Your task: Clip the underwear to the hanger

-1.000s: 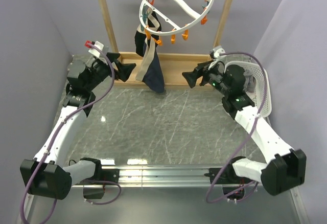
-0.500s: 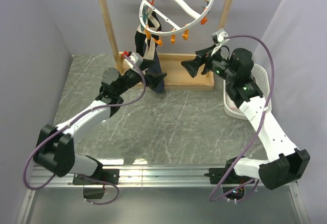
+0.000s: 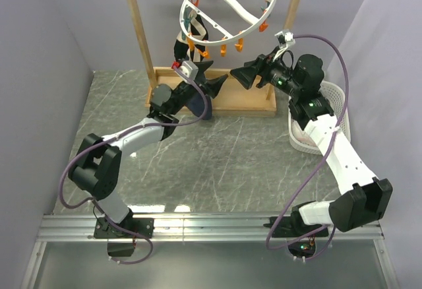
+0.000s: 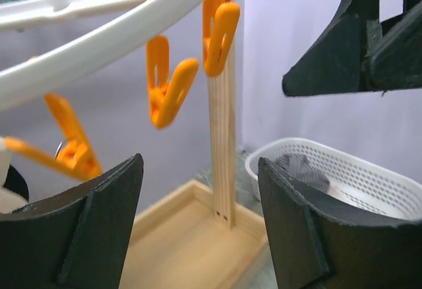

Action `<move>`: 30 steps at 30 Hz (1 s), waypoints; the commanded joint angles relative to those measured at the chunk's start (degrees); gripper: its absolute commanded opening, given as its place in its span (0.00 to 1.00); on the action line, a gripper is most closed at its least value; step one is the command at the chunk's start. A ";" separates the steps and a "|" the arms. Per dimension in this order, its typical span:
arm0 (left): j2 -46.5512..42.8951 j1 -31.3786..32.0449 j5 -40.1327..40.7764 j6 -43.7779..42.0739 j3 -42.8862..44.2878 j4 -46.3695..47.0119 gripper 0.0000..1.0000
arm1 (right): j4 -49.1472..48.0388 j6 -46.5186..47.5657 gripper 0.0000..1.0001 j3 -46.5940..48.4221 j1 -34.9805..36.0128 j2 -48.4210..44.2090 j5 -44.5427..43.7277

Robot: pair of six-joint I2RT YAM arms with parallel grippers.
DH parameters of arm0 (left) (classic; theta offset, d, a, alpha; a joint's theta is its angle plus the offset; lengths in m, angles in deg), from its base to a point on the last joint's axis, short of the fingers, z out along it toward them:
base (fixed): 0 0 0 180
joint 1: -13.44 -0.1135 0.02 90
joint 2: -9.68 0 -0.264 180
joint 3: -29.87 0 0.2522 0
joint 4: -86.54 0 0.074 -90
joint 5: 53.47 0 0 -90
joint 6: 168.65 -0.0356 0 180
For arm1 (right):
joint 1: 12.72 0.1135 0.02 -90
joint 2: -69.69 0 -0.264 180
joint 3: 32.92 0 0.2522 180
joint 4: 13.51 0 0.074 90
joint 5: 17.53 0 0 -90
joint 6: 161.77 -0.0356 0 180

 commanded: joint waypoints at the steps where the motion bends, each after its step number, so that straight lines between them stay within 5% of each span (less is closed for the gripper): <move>1: 2.33 1.61 5.01 -3.84 4.36 6.66 0.75 | -5.35 -5.01 0.82 3.25 -0.83 1.13 0.86; 7: 6.99 2.57 8.87 -4.89 9.37 7.81 0.74 | -4.04 -6.07 0.90 4.48 -0.74 1.66 -2.49; 15: 10.25 3.10 9.94 -4.89 13.42 8.51 0.70 | -6.06 -2.03 0.89 6.15 -1.62 2.45 6.83; 18: 9.89 3.10 9.41 -5.24 13.16 8.86 0.65 | -5.70 -1.50 0.89 6.94 -1.62 2.98 6.83; 21: 9.10 3.10 8.97 -5.33 11.93 9.47 0.45 | -5.96 -1.50 0.88 7.47 -1.71 3.86 7.53; 30: 7.00 3.19 5.98 -5.42 11.05 6.67 0.27 | -9.30 -0.62 0.77 8.78 -1.53 7.64 10.34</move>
